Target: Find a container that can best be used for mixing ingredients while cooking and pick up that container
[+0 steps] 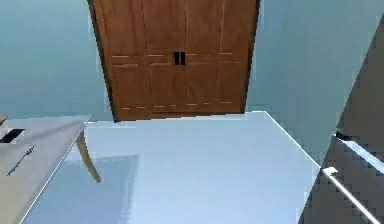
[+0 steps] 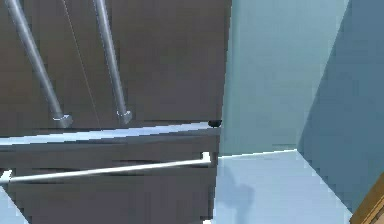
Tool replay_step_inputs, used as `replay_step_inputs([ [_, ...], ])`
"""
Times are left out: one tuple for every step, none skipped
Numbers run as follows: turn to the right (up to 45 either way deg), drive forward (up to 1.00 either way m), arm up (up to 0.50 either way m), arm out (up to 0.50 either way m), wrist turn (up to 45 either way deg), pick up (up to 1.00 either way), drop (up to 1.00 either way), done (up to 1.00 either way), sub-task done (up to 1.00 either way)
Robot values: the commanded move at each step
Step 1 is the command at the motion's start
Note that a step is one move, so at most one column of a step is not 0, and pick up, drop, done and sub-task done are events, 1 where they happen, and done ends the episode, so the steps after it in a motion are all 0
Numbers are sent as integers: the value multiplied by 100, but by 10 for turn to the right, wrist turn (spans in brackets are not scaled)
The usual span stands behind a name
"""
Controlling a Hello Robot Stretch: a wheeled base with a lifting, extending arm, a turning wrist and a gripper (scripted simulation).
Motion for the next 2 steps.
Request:
replay_step_inputs([
  [60, 0, 0, 0, 0, 0, 0, 0, 0],
  [0, 15, 0, 0, 0, 0, 0, 0, 0],
])
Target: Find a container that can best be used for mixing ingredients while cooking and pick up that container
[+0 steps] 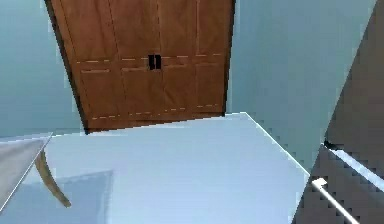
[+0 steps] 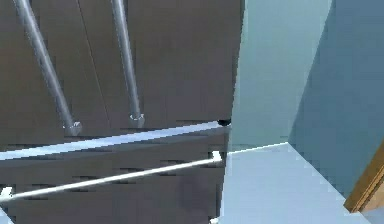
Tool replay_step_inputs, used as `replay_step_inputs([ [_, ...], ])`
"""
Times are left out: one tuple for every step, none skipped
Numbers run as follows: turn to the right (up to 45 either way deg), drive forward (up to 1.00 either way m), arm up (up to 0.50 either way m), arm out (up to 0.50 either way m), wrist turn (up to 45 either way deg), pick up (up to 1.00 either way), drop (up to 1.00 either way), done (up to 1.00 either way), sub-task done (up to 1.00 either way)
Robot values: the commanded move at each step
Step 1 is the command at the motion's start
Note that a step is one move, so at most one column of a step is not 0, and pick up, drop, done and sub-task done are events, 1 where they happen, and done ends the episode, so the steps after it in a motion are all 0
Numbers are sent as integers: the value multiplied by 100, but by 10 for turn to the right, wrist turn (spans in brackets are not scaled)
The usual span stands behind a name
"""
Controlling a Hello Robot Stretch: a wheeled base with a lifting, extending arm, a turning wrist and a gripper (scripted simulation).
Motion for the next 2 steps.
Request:
replay_step_inputs([
  [-180, 0, 0, 0, 0, 0, 0, 0, 0],
  [0, 100, 0, 0, 0, 0, 0, 0, 0],
])
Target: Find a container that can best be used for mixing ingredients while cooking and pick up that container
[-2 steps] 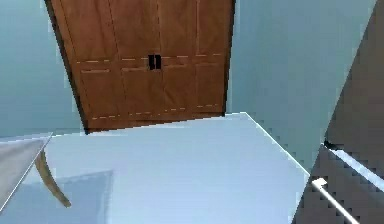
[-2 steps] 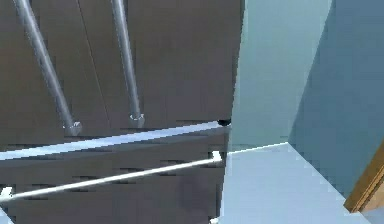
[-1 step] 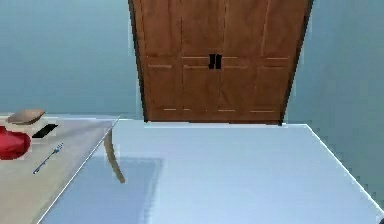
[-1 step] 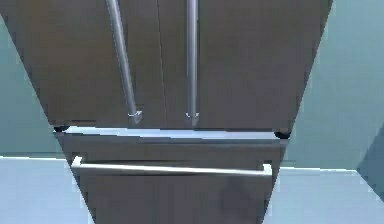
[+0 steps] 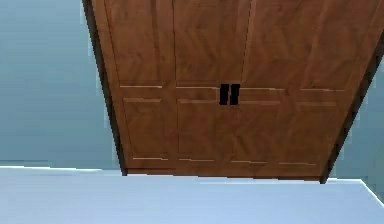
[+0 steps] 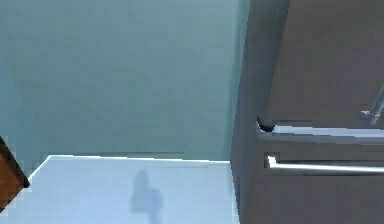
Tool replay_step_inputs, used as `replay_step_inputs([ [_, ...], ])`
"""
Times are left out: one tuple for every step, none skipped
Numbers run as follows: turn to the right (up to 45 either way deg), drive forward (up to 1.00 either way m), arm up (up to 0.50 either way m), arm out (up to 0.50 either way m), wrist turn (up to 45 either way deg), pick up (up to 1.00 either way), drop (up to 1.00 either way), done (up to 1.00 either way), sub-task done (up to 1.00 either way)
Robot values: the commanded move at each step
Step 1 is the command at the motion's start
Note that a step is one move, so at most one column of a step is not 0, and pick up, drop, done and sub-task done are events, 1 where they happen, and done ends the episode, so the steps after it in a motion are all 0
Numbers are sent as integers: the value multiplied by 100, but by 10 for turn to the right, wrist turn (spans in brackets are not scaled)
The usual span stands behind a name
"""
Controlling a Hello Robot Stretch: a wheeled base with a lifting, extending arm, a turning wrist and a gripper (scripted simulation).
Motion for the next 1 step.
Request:
replay_step_inputs([
  [-120, 0, 0, 0, 0, 0, 0, 0, 0],
])
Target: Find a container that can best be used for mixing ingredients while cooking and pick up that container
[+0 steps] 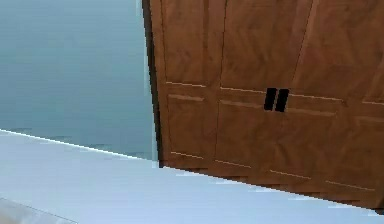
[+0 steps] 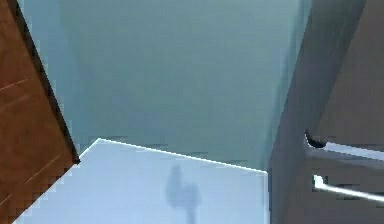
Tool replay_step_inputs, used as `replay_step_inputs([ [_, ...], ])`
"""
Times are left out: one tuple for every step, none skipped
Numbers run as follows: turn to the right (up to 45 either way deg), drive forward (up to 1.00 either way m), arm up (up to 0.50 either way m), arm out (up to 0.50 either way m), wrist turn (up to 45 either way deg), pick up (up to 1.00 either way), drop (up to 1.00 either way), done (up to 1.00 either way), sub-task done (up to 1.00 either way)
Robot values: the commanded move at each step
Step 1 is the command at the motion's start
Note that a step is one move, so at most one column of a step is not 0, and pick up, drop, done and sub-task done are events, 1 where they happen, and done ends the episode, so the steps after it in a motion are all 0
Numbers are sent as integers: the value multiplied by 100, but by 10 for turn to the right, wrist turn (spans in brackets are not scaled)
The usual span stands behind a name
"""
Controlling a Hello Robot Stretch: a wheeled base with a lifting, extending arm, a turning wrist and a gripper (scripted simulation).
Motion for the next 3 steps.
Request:
replay_step_inputs([
  [0, 25, 0, 0, 0, 0, 0, 0, 0],
  [-450, 0, 0, 0, 0, 0, 0, 0, 0],
  [-450, 0, 0, 0, 0, 0, 0, 0, 0],
])
